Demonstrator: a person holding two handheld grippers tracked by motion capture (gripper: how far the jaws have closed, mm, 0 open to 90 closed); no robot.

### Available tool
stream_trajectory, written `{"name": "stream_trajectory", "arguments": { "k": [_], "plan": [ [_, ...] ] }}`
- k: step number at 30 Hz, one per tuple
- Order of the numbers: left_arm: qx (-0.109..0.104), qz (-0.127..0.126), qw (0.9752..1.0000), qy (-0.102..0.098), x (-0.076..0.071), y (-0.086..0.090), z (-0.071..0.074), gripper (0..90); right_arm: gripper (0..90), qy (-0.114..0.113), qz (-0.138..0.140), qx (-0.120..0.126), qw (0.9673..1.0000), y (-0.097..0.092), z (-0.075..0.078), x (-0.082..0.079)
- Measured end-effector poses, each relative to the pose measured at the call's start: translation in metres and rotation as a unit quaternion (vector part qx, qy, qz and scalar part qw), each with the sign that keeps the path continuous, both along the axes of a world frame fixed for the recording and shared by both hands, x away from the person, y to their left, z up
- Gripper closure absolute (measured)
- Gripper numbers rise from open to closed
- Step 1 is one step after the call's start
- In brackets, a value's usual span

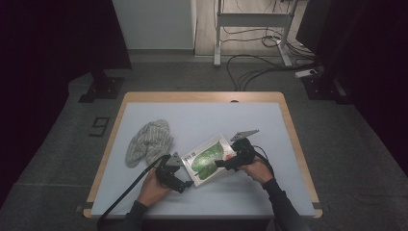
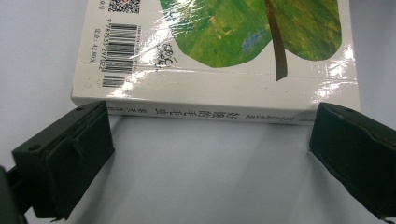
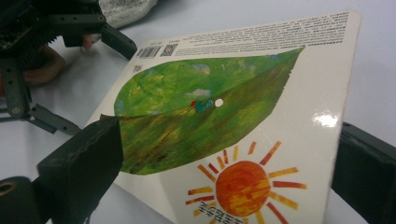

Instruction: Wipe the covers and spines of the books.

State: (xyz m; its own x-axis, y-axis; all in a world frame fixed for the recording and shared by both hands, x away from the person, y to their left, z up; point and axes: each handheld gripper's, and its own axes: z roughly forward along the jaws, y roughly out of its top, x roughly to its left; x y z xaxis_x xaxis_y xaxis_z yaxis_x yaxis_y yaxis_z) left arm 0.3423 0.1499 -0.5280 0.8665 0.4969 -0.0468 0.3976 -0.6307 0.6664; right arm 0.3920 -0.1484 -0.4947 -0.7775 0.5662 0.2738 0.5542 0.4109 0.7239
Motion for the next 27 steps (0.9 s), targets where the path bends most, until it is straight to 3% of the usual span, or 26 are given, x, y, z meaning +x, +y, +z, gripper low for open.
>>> {"name": "stream_trajectory", "arguments": {
  "k": [6, 10, 13, 19, 27],
  "plan": [
    [0.000, 0.000, 1.0000, 0.000, 0.000, 0.000, 0.000, 0.0, 12.8, -0.005, 0.014, -0.031, 0.9994, 0.000, 0.002, 0.013],
    [0.000, 0.001, 1.0000, 0.000, 0.000, 0.000, 0.000, 0.0, 13.8, -0.003, 0.042, -0.045, 0.9981, 0.001, 0.005, 0.021],
    [0.002, 0.007, 1.0000, 0.001, -0.001, 0.000, 0.000, 0.0, 19.8, -0.006, 0.058, -0.063, 0.9963, 0.003, 0.007, 0.025],
    [0.005, 0.022, 0.9997, 0.002, -0.002, 0.001, 0.001, 0.0, 27.4, -0.001, 0.075, -0.082, 0.9938, 0.003, 0.009, 0.027],
    [0.003, 0.032, 0.9993, 0.017, 0.000, 0.004, 0.004, 0.0, 34.5, -0.002, 0.084, -0.087, 0.9927, -0.003, 0.012, 0.020]
  ]
}}
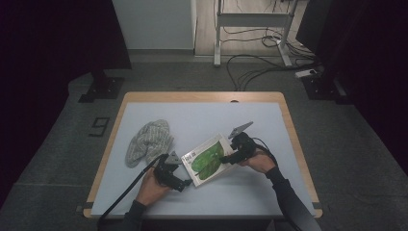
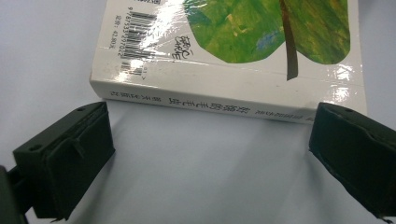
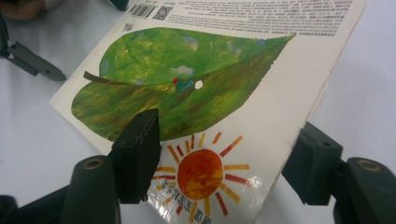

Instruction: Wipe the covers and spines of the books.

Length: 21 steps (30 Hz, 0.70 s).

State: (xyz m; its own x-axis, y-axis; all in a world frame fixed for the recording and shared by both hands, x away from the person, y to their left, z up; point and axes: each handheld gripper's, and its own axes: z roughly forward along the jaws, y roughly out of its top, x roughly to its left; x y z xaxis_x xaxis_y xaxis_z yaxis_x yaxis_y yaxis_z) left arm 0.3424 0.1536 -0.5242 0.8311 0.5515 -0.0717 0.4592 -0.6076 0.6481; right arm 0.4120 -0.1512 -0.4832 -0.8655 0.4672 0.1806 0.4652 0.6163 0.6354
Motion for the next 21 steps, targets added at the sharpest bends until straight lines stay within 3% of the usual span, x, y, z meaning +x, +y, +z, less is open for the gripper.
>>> {"name": "stream_trajectory", "arguments": {
  "k": [16, 21],
  "plan": [
    [-0.024, 0.007, 0.9996, 0.014, 0.002, 0.001, 0.003, 0.0, 43.8, -0.008, 0.010, -0.010, 0.9999, -0.010, -0.001, -0.015],
    [-0.022, 0.005, 0.9996, 0.018, 0.004, 0.001, 0.004, 0.0, 45.7, -0.016, 0.011, -0.010, 0.9998, -0.012, -0.001, -0.020]
  ]
}}
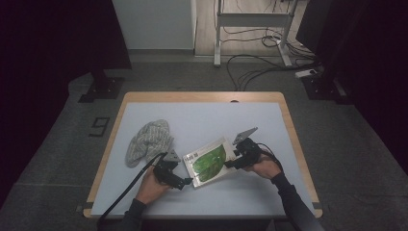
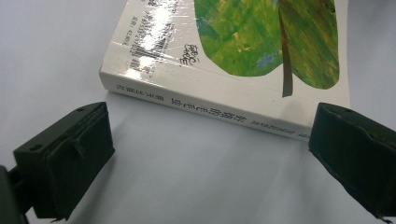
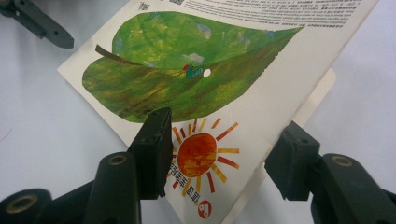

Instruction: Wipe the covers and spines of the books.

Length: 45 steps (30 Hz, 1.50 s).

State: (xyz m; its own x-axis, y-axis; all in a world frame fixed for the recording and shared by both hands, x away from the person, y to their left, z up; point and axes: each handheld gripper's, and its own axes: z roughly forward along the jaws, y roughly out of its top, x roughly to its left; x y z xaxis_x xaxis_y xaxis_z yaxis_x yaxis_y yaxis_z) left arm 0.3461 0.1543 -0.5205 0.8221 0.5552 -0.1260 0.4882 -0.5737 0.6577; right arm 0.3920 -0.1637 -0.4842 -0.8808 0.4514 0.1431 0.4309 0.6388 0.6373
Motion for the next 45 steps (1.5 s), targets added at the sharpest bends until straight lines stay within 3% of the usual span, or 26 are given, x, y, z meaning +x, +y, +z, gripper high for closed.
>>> {"name": "stream_trajectory", "arguments": {
  "k": [19, 31, 40, 45],
  "plan": [
    [0.012, -0.020, 0.9997, 0.002, 0.004, -0.007, 0.007, 0.2, 53.6, -0.017, 0.001, 0.008, 0.9998, -0.012, 0.000, -0.017],
    [-0.010, -0.033, 0.9992, 0.019, 0.014, -0.018, 0.010, 6.3, 55.4, -0.018, -0.001, 0.010, 0.9998, -0.017, -0.002, -0.024],
    [0.000, -0.033, 0.9994, -0.001, 0.011, -0.024, 0.020, 12.6, 49.4, 0.007, -0.008, 0.030, 0.9995, -0.025, -0.010, -0.019],
    [0.007, -0.033, 0.9994, -0.012, 0.010, -0.024, 0.024, 16.2, 43.4, -0.006, -0.019, 0.034, 0.9992, -0.026, -0.006, -0.017]
  ]
}}
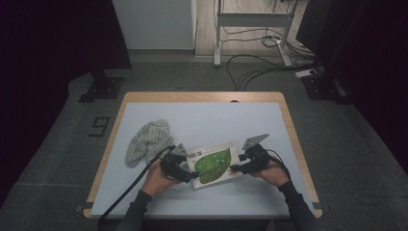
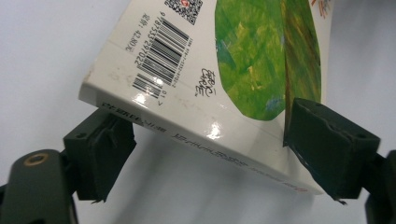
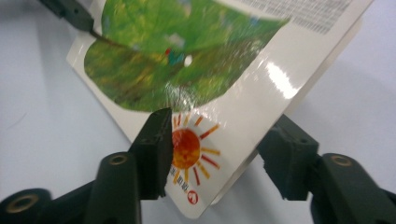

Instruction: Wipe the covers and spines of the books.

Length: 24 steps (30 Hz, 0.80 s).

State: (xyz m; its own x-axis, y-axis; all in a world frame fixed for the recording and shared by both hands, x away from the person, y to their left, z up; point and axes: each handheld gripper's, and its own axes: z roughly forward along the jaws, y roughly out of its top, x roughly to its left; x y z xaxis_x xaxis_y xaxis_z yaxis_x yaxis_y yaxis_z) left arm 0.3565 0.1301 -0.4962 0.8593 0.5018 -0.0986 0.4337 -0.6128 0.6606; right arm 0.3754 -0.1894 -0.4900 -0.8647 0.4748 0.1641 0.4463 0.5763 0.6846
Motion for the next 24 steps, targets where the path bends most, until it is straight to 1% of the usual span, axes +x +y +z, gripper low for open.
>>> {"name": "stream_trajectory", "arguments": {
  "k": [1, 2, 3, 4, 6, 7, 9, 11, 13, 16, 18, 20, 21, 24],
  "plan": [
    [0.002, 0.001, 1.0000, -0.001, 0.000, -0.001, 0.000, 16.3, 41.4, 0.001, -0.005, 0.001, 1.0000, 0.000, 0.001, 0.001],
    [0.004, 0.000, 1.0000, -0.004, -0.001, -0.001, 0.001, 16.9, 37.9, -0.003, -0.011, 0.000, 0.9999, 0.000, 0.002, 0.003],
    [0.003, 0.001, 1.0000, -0.007, -0.001, -0.001, 0.001, 17.5, 36.1, -0.007, -0.025, -0.005, 0.9997, 0.001, 0.003, 0.004],
    [0.005, 0.000, 1.0000, -0.007, 0.000, -0.001, 0.002, 18.1, 35.5, -0.007, -0.031, -0.008, 0.9995, 0.002, 0.003, 0.006],
    [0.007, -0.001, 1.0000, -0.007, 0.000, -0.002, 0.003, 18.3, 31.0, -0.001, -0.040, -0.003, 0.9992, 0.003, 0.003, 0.011],
    [0.008, -0.003, 0.9999, -0.009, 0.001, -0.002, 0.003, 18.5, 30.0, 0.006, -0.045, -0.002, 0.9990, 0.005, 0.002, 0.013],
    [0.009, -0.004, 0.9999, -0.010, 0.001, -0.002, 0.004, 19.4, 27.2, 0.014, -0.050, -0.003, 0.9986, 0.008, 0.001, 0.017],
    [0.005, -0.003, 0.9999, -0.012, 0.001, -0.002, 0.006, 21.3, 28.0, 0.025, -0.051, 0.001, 0.9984, 0.010, 0.000, 0.021],
    [0.002, -0.003, 0.9999, -0.014, 0.002, -0.001, 0.008, 24.1, 30.6, 0.030, -0.054, 0.003, 0.9981, 0.011, 0.000, 0.023],
    [-0.006, -0.001, 0.9999, -0.014, 0.003, 0.000, 0.011, 29.1, 33.9, 0.029, -0.056, 0.003, 0.9980, 0.012, -0.001, 0.024],
    [-0.008, 0.000, 0.9999, -0.013, 0.004, 0.000, 0.013, 31.6, 34.4, 0.034, -0.059, 0.007, 0.9976, 0.013, 0.000, 0.024],
    [-0.010, 0.003, 0.9999, -0.013, 0.005, 0.001, 0.015, 33.9, 35.3, 0.032, -0.060, 0.006, 0.9977, 0.013, 0.001, 0.023],
    [-0.015, 0.008, 0.9998, -0.015, 0.005, 0.001, 0.016, 35.3, 36.5, 0.031, -0.062, 0.007, 0.9976, 0.012, 0.002, 0.023],
    [-0.018, 0.013, 0.9995, -0.024, 0.006, 0.003, 0.022, 40.3, 41.5, 0.024, -0.067, 0.015, 0.9973, 0.010, 0.006, 0.022]
  ]
}}
